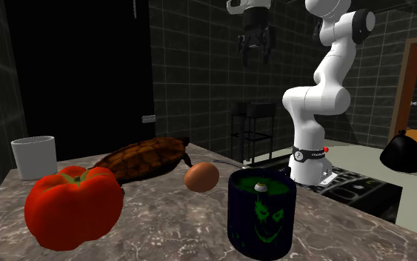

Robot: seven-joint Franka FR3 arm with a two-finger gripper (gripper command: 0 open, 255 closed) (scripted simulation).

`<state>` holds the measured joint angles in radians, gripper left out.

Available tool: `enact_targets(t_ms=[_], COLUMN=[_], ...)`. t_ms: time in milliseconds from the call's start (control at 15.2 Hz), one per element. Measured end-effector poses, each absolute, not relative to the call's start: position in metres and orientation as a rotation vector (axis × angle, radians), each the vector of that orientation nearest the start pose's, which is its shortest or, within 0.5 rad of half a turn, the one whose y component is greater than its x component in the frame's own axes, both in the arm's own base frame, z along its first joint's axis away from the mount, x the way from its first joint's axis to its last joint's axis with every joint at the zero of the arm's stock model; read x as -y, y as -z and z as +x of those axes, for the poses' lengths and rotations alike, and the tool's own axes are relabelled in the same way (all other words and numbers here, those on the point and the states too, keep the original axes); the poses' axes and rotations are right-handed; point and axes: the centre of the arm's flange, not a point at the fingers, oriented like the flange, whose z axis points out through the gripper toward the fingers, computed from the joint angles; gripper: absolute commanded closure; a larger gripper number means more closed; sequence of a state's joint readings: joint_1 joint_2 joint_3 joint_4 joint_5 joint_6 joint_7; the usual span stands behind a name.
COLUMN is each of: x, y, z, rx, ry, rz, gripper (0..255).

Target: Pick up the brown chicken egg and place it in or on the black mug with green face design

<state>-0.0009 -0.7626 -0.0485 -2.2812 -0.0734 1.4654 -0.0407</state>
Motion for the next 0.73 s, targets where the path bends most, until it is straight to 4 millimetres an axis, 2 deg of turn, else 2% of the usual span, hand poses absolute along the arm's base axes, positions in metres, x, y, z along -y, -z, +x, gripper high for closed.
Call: enact_targets(t_ms=[66,198,462,726], x=[0.029,0.026,0.013,0.0], y=[-0.609,-0.599,-0.573,-0.539], z=[0.302,0.315,0.355,0.398], rx=[0.0,0.002,0.009,0.016], ry=[-0.088,-0.1,-0.134,-0.171], rz=[-3.178,-3.174,-3.161,-3.147], gripper=[0,0,0,0])
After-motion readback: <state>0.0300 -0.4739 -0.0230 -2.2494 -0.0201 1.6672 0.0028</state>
